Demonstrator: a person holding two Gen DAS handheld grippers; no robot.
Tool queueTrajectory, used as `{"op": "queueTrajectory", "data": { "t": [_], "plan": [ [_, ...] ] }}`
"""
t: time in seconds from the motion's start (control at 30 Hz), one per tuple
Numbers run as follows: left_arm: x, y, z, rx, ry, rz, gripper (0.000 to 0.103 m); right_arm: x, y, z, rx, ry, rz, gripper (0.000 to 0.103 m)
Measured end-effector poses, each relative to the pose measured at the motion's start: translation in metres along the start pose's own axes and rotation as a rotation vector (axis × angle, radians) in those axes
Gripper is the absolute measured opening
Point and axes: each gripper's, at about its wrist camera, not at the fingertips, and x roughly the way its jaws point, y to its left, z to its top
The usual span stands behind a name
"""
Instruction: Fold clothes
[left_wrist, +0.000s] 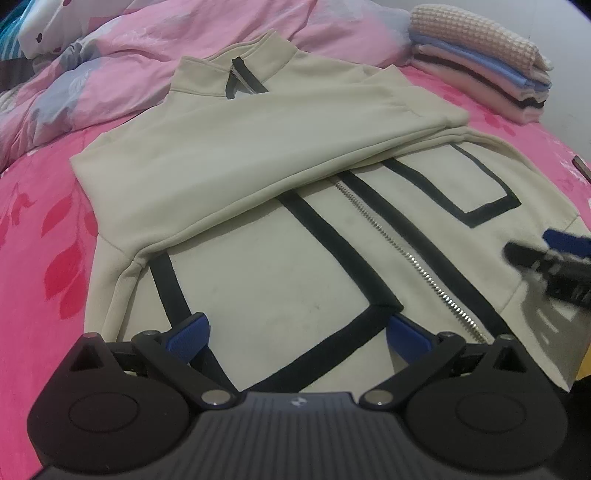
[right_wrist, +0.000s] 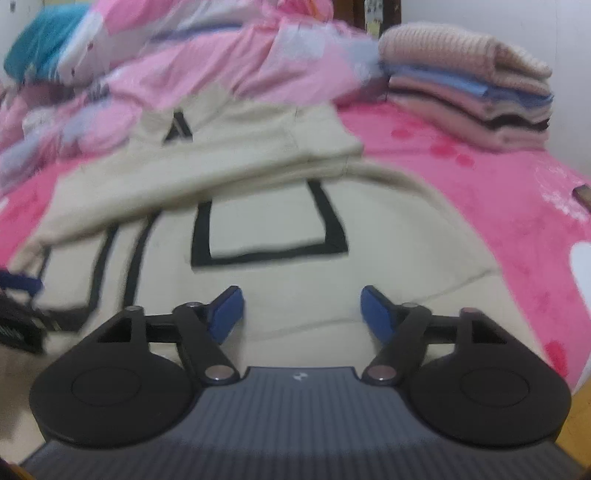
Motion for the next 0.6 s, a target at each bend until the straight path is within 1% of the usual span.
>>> {"op": "queueTrajectory", "data": {
  "t": [0.07,0.13,0.17,0.2,0.3,0.33,0.6],
  "plan": [
    [0.0002,0.0002,-0.0005,-0.001,-0.002,0.001,0.103,0.0036,0.0048,-0.0022,-0.026,0.012,-0.012,0.084],
    [0.0004,-0.0003,-0.0011,-0.001,-0.003,0.003,0.103,0.0071,0.0095,-0.0044,-0.052,0.024,-0.024,0.085],
    [0.0003,-0.0004,-0.0013,-0.001,-0.003,0.003,0.103,0.0073,0.0107,-0.0049,-0.057,0.027,-0.032,0.090],
    [0.0002,-0.0005,-0.0015,-0.002,-0.003,0.003,0.103,0.0072,0.0116,-0.0051,-0.061,0.030,-0.042,0.092],
    [0.0005,0.0004,-0.0009,-0.005,0.002,0.000,0.103,0.0075,0.0102,-0.0055,-0.051,0.034,-0.039,0.096],
    [0.0007,0.0007,-0.0006,-0.006,0.004,-0.002,0.103,0.0078,0.0092,-0.0055,-0.044,0.040,-0.033,0.102],
    [0.0016,0.0033,0.0014,-0.015,0.019,-0.012,0.103,0.0082,0.0077,-0.0062,-0.029,0.041,-0.023,0.102]
  ]
}}
